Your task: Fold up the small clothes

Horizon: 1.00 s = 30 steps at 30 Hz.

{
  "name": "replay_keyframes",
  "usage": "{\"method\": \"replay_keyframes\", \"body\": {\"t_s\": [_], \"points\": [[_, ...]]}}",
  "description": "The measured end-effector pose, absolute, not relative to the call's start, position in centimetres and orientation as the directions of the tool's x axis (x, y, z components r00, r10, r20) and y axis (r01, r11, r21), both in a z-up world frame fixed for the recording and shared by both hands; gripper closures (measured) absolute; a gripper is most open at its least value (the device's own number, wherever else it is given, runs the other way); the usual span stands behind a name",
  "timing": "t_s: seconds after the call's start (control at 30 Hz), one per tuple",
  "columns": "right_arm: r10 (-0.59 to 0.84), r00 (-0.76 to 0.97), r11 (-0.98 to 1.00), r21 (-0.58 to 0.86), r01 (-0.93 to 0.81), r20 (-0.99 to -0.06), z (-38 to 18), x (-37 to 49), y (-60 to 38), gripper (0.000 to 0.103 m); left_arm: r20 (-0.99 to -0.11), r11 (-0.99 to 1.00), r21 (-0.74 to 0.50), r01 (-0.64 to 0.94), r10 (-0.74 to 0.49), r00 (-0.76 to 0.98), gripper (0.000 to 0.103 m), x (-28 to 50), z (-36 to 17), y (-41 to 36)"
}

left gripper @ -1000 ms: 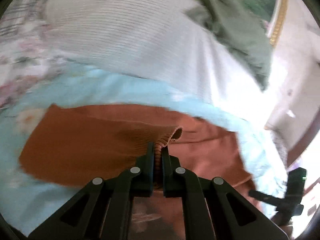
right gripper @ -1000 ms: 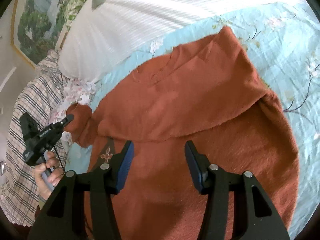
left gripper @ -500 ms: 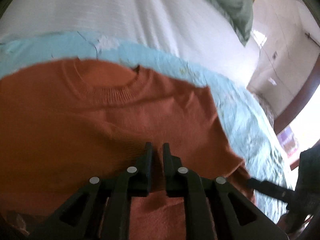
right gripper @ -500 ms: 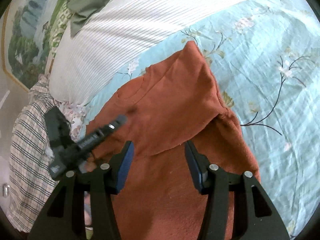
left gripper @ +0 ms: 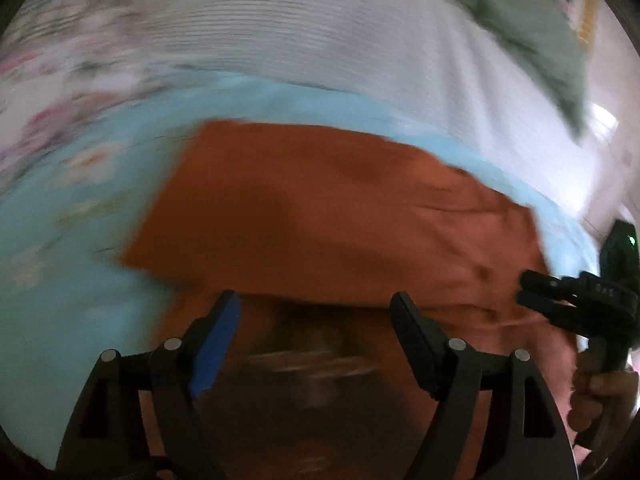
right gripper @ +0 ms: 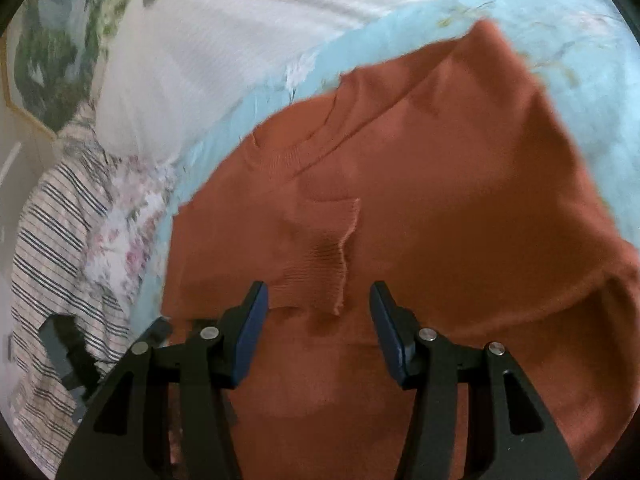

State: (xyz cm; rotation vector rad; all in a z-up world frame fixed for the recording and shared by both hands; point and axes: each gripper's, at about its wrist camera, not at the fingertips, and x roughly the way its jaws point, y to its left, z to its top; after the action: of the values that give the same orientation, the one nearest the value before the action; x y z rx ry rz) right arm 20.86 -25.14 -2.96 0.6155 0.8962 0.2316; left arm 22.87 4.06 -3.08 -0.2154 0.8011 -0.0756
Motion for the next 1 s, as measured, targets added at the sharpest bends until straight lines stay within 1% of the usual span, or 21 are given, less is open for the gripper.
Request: {"method": "replay_keyframes", "body": {"t_s": [0.07, 0.13, 0.17, 0.2, 0.23, 0.27, 0.37, 0.43, 0.5, 0.6, 0.67, 0.73, 0.8, 0.87, 0.9, 1.0], "points": [[0.416, 0.592, 0.817, 0.569, 0.090, -0.690, -4.1, 22.6, -24.4, 0.049, -0.717, 0.972, -0.224, -0.069, -0.117, 0.688, 0.025, 22.7, -3.8, 6.7], [0.417, 0.593, 0.818, 0.568, 0.085, -0.689, -4.5, 23.4, -23.9, 0.049, -0.732, 0.971, -0.214, -0.105, -0.088, 0.675, 0.025, 22.9, -4.6, 8.4], [0.421, 0.594, 0.818, 0.570, 0.078, -0.685, -4.6, 23.8, -23.6, 0.051, -0.732, 0.972, -0.207, -0.115, -0.076, 0.677, 0.025, 22.8, -4.8, 8.8], [0.429, 0.590, 0.817, 0.573, 0.070, -0.684, -4.6, 24.1, -23.3, 0.069, -0.734, 0.972, -0.198, -0.128, -0.060, 0.677, 0.025, 22.6, -5.2, 9.3], [0.431, 0.585, 0.819, 0.571, 0.066, -0.687, -4.5, 24.4, -23.0, 0.095, -0.742, 0.971, -0.190, -0.145, -0.046, 0.668, 0.025, 22.5, -5.7, 9.8], [0.429, 0.592, 0.821, 0.568, 0.060, -0.683, -4.2, 24.5, -22.9, 0.098, -0.748, 0.969, -0.195, -0.154, -0.045, 0.662, 0.025, 22.2, -6.0, 10.5], [0.416, 0.641, 0.823, 0.567, 0.037, -0.645, -2.3, 23.9, -23.6, 0.098, -0.774, 0.963, -0.200, -0.183, -0.041, 0.631, 0.026, 23.3, -6.8, 11.0], [0.411, 0.678, 0.813, 0.581, 0.030, -0.610, -0.6, 23.1, -24.9, 0.098, -0.771, 0.964, -0.190, -0.184, -0.030, 0.636, 0.026, 24.6, -6.6, 10.4], [0.375, 0.716, 0.817, 0.575, 0.044, -0.588, 0.8, 22.2, -26.4, 0.098, -0.770, 0.968, -0.181, -0.173, -0.030, 0.637, 0.026, 25.9, -6.5, 9.9], [0.291, 0.764, 0.829, 0.551, 0.099, -0.576, 2.3, 20.7, -29.6, 0.098, -0.791, 0.979, -0.092, -0.183, 0.040, 0.611, 0.032, 28.2, -7.0, 8.8], [0.262, 0.765, 0.828, 0.545, 0.137, -0.589, 2.1, 20.1, -31.4, 0.098, -0.789, 0.978, -0.069, -0.195, 0.066, 0.611, 0.035, 29.0, -7.0, 8.7], [0.241, 0.750, 0.827, 0.535, 0.173, -0.615, 1.0, 19.7, -32.8, 0.098, -0.772, 0.968, -0.085, -0.234, 0.085, 0.630, 0.040, 29.2, -6.5, 9.4], [0.236, 0.731, 0.825, 0.529, 0.197, -0.640, -0.2, 19.6, -33.4, 0.098, -0.751, 0.950, -0.137, -0.281, 0.085, 0.655, 0.039, 28.9, -6.1, 10.7], [0.241, 0.724, 0.824, 0.530, 0.199, -0.646, -0.8, 19.4, -33.6, 0.098, -0.741, 0.924, -0.213, -0.316, 0.058, 0.669, 0.039, 28.5, -6.2, 12.1], [0.243, 0.729, 0.827, 0.530, 0.189, -0.640, -0.8, 19.2, -33.4, 0.099, -0.740, 0.919, -0.231, -0.321, 0.048, 0.671, 0.039, 28.3, -6.4, 12.3], [0.246, 0.761, 0.828, 0.538, 0.157, -0.601, 0.0, 18.6, -33.2, 0.099, -0.750, 0.922, -0.226, -0.315, 0.041, 0.660, 0.039, 28.0, -7.0, 12.4]]}}
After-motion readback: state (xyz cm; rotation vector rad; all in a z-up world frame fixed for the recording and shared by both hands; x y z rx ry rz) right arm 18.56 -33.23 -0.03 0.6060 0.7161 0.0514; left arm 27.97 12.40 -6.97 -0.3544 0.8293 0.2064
